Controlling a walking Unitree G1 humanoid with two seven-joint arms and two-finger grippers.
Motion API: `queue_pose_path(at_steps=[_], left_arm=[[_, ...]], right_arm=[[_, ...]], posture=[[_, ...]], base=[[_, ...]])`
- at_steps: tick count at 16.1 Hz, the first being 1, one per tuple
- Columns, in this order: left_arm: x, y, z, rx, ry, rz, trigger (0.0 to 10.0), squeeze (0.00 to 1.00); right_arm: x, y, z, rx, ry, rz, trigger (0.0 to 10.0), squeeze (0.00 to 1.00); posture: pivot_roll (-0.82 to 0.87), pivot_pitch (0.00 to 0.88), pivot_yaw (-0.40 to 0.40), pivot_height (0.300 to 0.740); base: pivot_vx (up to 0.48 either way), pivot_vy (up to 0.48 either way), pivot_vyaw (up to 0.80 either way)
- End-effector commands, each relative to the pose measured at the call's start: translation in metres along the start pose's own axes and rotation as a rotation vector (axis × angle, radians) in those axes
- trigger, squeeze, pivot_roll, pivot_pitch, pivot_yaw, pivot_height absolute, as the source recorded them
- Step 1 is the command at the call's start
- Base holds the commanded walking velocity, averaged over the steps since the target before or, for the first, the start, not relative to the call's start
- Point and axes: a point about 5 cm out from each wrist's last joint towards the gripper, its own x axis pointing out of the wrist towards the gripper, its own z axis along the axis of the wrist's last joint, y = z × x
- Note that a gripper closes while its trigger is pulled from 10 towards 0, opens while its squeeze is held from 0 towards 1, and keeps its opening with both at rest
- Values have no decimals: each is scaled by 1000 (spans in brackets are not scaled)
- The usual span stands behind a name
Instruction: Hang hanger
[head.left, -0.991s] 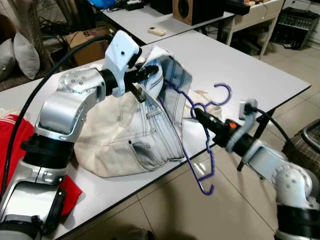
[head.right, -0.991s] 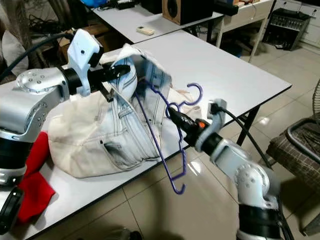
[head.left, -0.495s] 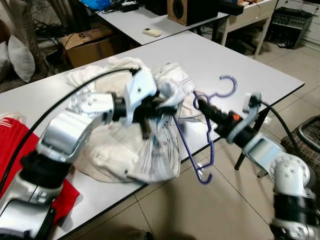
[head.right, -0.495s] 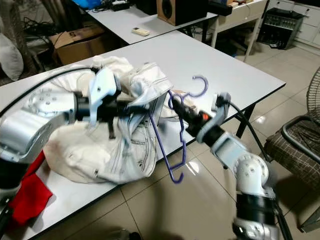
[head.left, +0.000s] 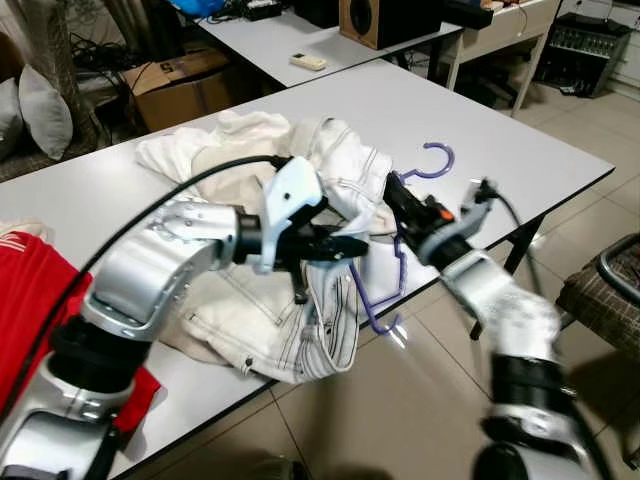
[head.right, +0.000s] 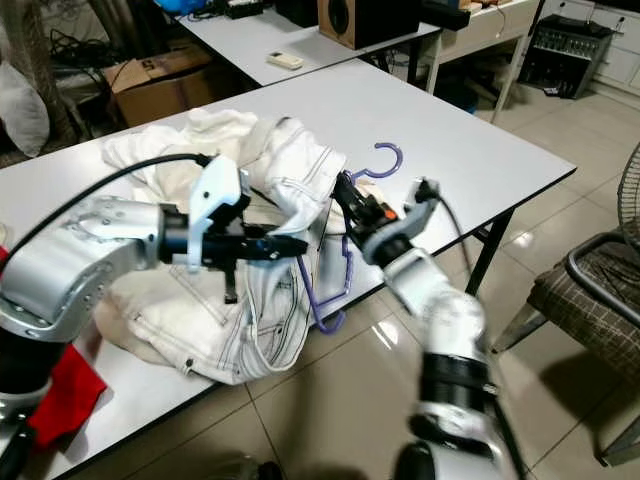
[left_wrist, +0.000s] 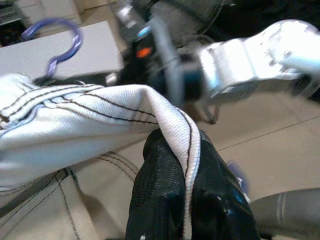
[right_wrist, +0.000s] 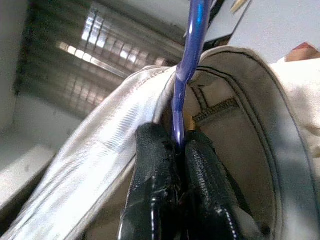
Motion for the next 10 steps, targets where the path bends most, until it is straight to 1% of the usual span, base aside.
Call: queue_pose_path(at_steps=[1, 2, 3, 4, 5, 6, 7, 8, 9, 10], left_arm=[[6, -9, 8, 3, -36, -64, 0, 0], [11, -10, 18, -29, -94, -83, 0, 0], [12, -11, 21, -41, -115, -88, 0, 0], [18, -12, 30, -71, -170, -99, 0, 0], [20, -12, 32, -80, -187, -100, 0, 0], [25, -10, 36, -104, -220, -81, 0, 0], [30, -5, 39, -131, -247, -33, 0, 0], [34, 4, 43, -174, -278, 39, 0, 0], [36, 14, 47, -220, -317, 114, 0, 0], [35, 25, 55, -273, -370, 182, 0, 0]], right_arm=[[9, 5, 1, 8, -48, -9, 10000, 0], [16, 7, -2, 46, -87, -30, 10000, 0], [18, 7, -3, 61, -98, -33, 10000, 0], [23, 10, -5, 97, -112, -36, 10000, 0], [25, 11, -7, 105, -112, -34, 10000, 0], [29, 14, -11, 124, -107, -27, 10000, 0], [33, 17, -15, 126, -100, -23, 10000, 0], [36, 19, -22, 127, -87, -22, 10000, 0], [36, 19, -27, 125, -73, -25, 10000, 0], [35, 17, -33, 117, -57, -41, 10000, 0]], posture=[[29, 20, 106, 740], [28, 20, 109, 740], [28, 20, 109, 740], [28, 20, 109, 740], [28, 20, 109, 740], [28, 20, 109, 740], [30, 19, 111, 740], [31, 19, 112, 740], [31, 19, 112, 740], [31, 19, 112, 740]], base=[[0, 0, 0], [0, 0, 0], [0, 0, 0], [0, 0, 0], [0, 0, 0], [0, 0, 0], [0, 0, 0], [0, 0, 0], [0, 0, 0], [0, 0, 0]])
